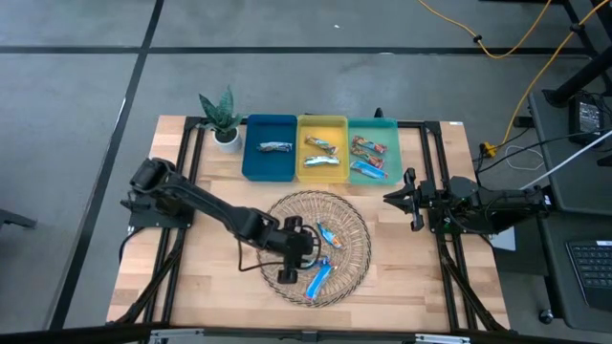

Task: Pick and place Granola Bars by type
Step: Put the blue granola bar into the blue bin

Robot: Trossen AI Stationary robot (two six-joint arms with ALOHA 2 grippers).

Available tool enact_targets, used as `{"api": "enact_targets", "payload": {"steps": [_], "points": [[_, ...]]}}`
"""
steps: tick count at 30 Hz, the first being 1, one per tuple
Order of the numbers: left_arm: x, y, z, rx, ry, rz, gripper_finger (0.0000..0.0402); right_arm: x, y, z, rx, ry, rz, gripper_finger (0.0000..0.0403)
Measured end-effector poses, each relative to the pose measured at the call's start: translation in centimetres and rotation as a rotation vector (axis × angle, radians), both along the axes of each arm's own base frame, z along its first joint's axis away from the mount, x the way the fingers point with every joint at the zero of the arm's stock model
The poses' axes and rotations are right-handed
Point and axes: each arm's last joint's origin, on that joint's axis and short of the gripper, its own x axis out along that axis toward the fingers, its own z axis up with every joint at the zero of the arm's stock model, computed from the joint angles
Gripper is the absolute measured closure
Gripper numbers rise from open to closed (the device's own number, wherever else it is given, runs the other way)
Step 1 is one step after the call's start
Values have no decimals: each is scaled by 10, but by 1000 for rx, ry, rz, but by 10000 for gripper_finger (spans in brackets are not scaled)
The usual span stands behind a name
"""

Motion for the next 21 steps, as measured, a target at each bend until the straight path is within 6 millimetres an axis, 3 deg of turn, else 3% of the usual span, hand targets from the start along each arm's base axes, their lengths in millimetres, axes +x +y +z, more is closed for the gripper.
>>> {"api": "enact_targets", "payload": {"steps": [12, 21], "points": [[5, 6, -9, -59, 51, -26, 266, 0, 0, 0, 0, 0, 0, 354], [12, 6, -29, -118, 127, -21, 169, 0, 0, 0, 0, 0, 0, 354]]}}
